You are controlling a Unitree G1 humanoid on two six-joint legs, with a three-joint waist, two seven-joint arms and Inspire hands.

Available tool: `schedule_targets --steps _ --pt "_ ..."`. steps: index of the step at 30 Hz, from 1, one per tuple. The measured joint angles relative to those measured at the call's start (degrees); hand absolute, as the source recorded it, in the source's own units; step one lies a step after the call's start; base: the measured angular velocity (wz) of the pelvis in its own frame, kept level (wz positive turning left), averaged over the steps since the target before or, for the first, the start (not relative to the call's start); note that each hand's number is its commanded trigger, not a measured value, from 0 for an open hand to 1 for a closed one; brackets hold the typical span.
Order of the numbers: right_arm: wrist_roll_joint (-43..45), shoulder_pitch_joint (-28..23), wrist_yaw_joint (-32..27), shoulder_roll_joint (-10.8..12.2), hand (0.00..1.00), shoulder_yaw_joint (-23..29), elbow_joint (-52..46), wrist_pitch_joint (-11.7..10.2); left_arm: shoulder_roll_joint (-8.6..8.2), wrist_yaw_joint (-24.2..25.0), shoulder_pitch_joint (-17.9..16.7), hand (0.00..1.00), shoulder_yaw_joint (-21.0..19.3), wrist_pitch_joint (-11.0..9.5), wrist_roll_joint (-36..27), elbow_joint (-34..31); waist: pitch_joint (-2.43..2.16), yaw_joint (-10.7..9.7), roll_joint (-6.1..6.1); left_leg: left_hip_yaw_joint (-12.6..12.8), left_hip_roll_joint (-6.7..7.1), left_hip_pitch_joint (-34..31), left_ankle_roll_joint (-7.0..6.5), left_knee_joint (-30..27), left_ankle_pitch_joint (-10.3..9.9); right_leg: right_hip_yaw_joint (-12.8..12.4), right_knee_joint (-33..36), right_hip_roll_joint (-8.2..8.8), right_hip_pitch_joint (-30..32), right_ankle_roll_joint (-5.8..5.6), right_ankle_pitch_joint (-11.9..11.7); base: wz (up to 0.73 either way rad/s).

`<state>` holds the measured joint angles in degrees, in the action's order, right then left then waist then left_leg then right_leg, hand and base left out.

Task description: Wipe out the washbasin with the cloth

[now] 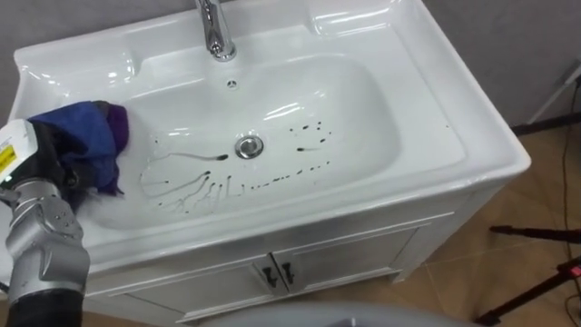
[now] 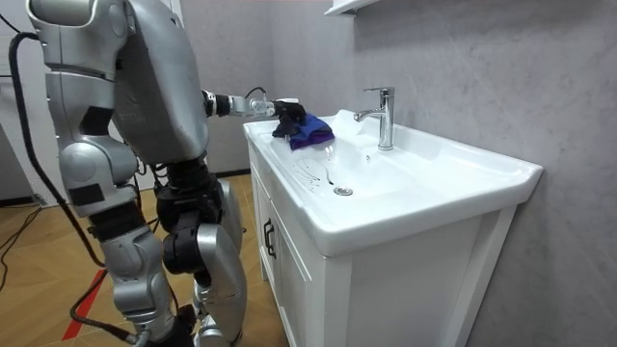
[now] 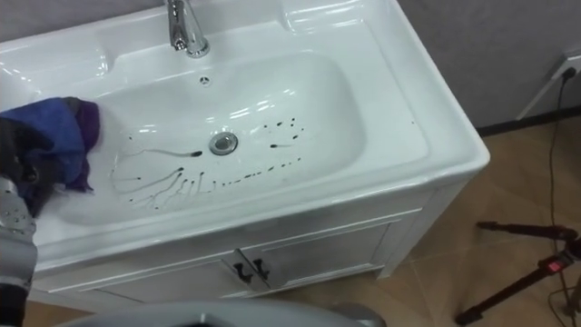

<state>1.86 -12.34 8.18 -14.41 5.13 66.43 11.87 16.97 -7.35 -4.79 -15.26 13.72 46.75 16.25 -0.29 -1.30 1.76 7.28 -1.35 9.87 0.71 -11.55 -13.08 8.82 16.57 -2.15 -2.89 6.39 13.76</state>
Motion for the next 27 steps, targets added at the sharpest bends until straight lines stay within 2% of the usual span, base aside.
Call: schedule_targets --steps 2,5,8,9,11,14,16,19,22,27 --pt "-0.73 -0.02 -0.21 0.01 0.00 -0.67 -0.01 -0.70 -0.82 -0.59 -0.03 1.00 0.07 0.05 0.00 -1.46 0.01 -0.11 -0.12 -0.54 -0.01 -0.45 0.00 0.01 0.00 0.79 -0.79 0.04 -0.13 -0.08 -0.16 0.23" --pt "-1.64 -0.19 -0.54 0.11 0.00 -1.66 0.33 -1.85 -2.97 -1.05 -0.63 1.00 1.64 -0.01 -0.01 -5.39 0.46 -0.15 -0.72 -1.51 0.01 -0.80 0.00 0.12 0.00 1.52 -1.43 0.06 -0.08 -0.23 -0.35 0.18" --pt "-1.61 -0.05 -0.53 0.60 0.00 -1.75 0.48 -3.26 -4.36 -1.09 -1.02 1.00 4.50 -1.26 -0.05 -6.17 0.79 -0.64 -1.34 -2.06 -0.01 -1.35 0.00 -0.02 0.00 2.17 -1.95 0.19 -0.03 -0.24 -0.56 0.04" --pt "-1.60 0.25 -0.50 1.09 0.00 -1.79 1.00 -3.96 -4.66 -1.08 -1.01 1.00 5.44 -1.99 -0.07 -6.17 0.76 -1.08 -1.35 -2.40 0.01 -1.52 0.00 -0.14 -0.01 2.25 -2.04 0.18 -0.01 -0.24 -0.56 0.00" --pt "-1.39 1.05 -0.35 1.59 0.00 -2.28 2.31 -4.97 -4.79 -1.06 -1.00 1.00 6.78 -3.21 -0.12 -6.16 0.99 -1.67 -1.74 -2.63 0.01 -1.75 0.00 -0.19 -0.01 2.29 -2.12 0.15 0.08 -0.22 -0.56 0.00" --pt "-1.08 0.87 0.61 1.59 0.00 -2.85 2.42 -5.33 -4.97 -0.99 -0.89 1.00 9.20 -5.07 -0.23 -6.24 0.77 -2.07 -1.83 -2.41 -0.01 -2.50 0.01 -0.21 -0.01 2.05 -2.07 0.15 0.93 -0.11 -0.63 -0.08" --pt "-0.76 0.62 1.15 1.61 0.00 -3.97 2.34 -6.24 -5.05 -0.90 -0.87 1.00 10.52 -5.43 -1.22 -7.37 0.72 -3.23 -1.82 -1.81 -0.11 -2.60 0.01 -0.19 -0.01 1.94 -1.74 0.09 0.87 -0.03 -0.71 -0.06" --pt "0.64 0.44 2.18 1.62 0.00 -4.00 2.39 -6.87 -5.13 -0.91 0.58 1.00 11.68 -6.34 -1.21 -7.89 0.70 -3.60 -1.48 -1.02 -0.43 -2.29 0.01 -0.17 -0.02 1.00 -1.52 -0.01 0.90 -0.02 -0.71 -0.15" --pt "1.03 0.49 2.87 1.63 0.00 -4.19 2.44 -7.12 -5.18 -0.99 1.40 1.00 12.09 -7.60 -1.16 -7.88 0.79 -4.01 -1.10 -0.12 -0.51 -1.52 0.02 -0.06 -0.02 -0.03 -0.86 -0.10 0.87 -0.02 -0.71 -0.19" --pt "5.72 0.29 3.28 2.14 0.00 -5.80 2.43 -6.94 -5.79 -1.02 2.16 1.00 12.69 -8.22 -0.46 -6.62 0.95 -5.61 -1.29 0.86 -0.59 -1.34 0.03 0.04 -0.04 -0.42 -0.79 -0.12 0.64 -0.03 -0.72 -0.06"
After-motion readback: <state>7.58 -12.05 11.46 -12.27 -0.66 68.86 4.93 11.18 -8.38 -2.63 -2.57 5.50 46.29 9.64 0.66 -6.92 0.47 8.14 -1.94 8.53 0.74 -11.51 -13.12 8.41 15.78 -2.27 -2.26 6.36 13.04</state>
